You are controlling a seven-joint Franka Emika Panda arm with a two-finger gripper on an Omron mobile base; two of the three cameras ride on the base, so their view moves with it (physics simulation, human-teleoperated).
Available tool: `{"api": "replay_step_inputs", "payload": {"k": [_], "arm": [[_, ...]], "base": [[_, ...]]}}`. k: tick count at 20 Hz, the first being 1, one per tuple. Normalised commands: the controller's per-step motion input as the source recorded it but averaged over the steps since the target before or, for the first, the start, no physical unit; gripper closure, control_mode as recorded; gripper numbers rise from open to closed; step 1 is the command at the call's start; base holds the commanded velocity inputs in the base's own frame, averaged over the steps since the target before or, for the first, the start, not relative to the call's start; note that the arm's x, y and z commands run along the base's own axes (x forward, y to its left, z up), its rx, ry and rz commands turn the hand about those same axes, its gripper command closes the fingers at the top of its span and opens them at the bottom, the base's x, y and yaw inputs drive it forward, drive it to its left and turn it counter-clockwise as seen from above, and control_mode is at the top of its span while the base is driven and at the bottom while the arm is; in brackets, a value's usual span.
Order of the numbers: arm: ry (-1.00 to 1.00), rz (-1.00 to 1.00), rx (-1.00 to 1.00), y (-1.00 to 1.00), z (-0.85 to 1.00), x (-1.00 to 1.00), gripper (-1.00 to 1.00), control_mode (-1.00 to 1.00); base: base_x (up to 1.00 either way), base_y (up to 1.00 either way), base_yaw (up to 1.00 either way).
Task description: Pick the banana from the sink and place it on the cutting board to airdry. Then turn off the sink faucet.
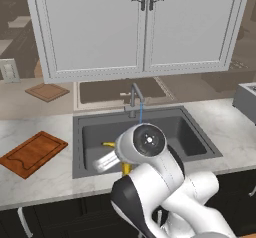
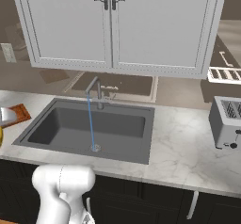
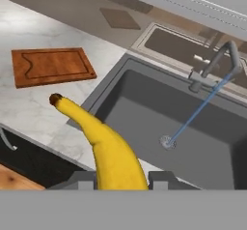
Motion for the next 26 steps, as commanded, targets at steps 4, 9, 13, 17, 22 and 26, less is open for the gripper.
{"api": "replay_step_inputs", "payload": {"k": [4, 9, 13, 17, 22, 26], "arm": [[0.0, 0.02, 0.0, 0.38, -0.02, 0.19, 1.0, -1.0], [0.01, 0.0, 0.0, 0.35, -0.01, 0.18, 1.0, -1.0], [0.04, 0.0, 0.0, 0.32, 0.0, 0.26, 1.0, -1.0], [0.03, 0.0, 0.0, 0.26, 0.0, 0.25, 1.0, -1.0], [0.04, 0.0, 0.07, 0.22, 0.0, 0.27, 1.0, -1.0], [0.0, 0.0, 0.05, 0.23, -0.06, 0.2, 1.0, -1.0]], "base": [[0.0, 0.0, 0.0], [0.0, 0.0, 0.0], [0.0, 0.0, 0.0], [0.0, 0.0, 0.0], [0.0, 0.0, 0.0], [0.0, 0.0, 0.0]]}}
